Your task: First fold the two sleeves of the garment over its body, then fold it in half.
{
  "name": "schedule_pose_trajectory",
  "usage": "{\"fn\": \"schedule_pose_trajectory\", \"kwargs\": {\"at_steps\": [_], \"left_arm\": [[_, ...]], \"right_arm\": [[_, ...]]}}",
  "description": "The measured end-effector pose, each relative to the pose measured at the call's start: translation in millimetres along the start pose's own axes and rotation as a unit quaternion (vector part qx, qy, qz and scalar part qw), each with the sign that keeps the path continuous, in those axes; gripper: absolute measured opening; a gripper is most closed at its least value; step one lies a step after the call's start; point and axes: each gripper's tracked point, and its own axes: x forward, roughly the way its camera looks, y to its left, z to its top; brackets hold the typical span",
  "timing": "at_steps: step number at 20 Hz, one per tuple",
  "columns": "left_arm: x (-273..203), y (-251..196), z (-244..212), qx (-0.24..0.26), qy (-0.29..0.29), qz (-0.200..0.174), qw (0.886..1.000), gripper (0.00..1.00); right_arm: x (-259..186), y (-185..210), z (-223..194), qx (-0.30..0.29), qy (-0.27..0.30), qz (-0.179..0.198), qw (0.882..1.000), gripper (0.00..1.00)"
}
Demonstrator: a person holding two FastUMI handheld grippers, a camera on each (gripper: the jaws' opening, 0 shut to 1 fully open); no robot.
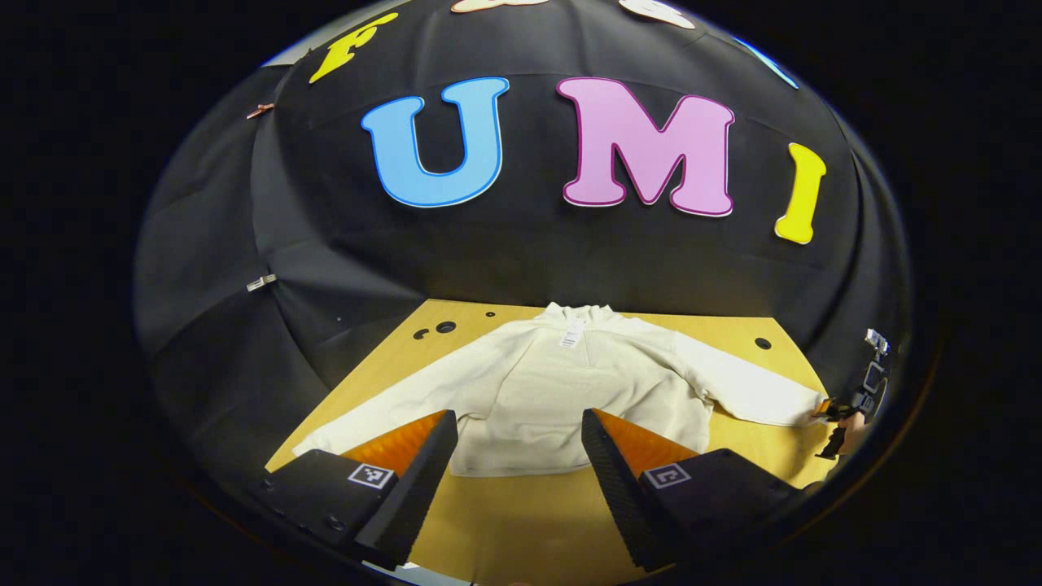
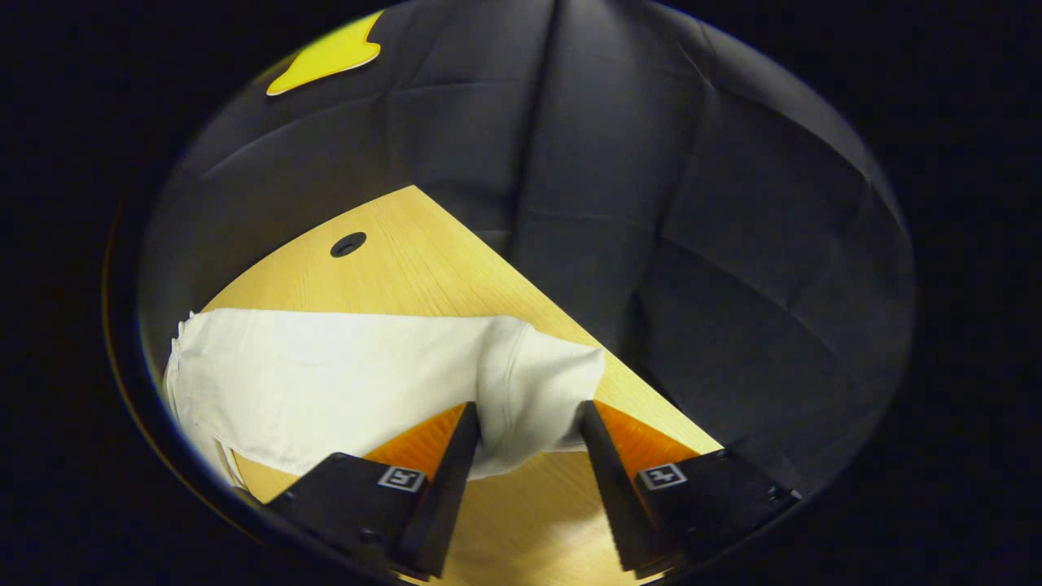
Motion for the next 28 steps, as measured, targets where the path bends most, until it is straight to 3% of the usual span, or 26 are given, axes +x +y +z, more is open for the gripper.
{"fn": "schedule_pose_trajectory", "kwargs": {"at_steps": [2,3,6,8,12,18,23,28], "left_arm": [[2,-4,-2,-0.005,0.008,-0.01,1.0,0.96],[2,-3,-1,-0.007,0.008,-0.012,1.0,0.96],[1,6,-2,-0.01,0.008,-0.01,1.0,0.95],[3,14,-5,-0.019,0.016,-0.007,1.0,0.95],[3,32,-20,-0.07,0.038,-0.001,0.997,0.96],[-6,62,-22,-0.079,0.023,0.008,0.997,0.96],[-11,81,-32,-0.094,0.022,0.003,0.995,0.96],[-17,110,-32,-0.094,0.0,0.009,0.996,0.96]], "right_arm": [[-5,2,0,0.001,0.002,0.018,1.0,0.66],[-7,3,1,0.009,0.001,0.017,1.0,0.76],[-7,3,-1,0.006,0.003,0.014,1.0,0.26],[-11,8,-3,0.007,0.017,0.014,1.0,0.18],[-16,11,-3,-0.008,0.03,0.029,0.999,0.1],[-28,28,-5,0.004,0.055,0.019,0.998,0.1],[-83,52,42,-0.037,0.001,0.049,0.998,0.09],[-132,108,77,-0.11,-0.043,0.088,0.989,0.09]]}}
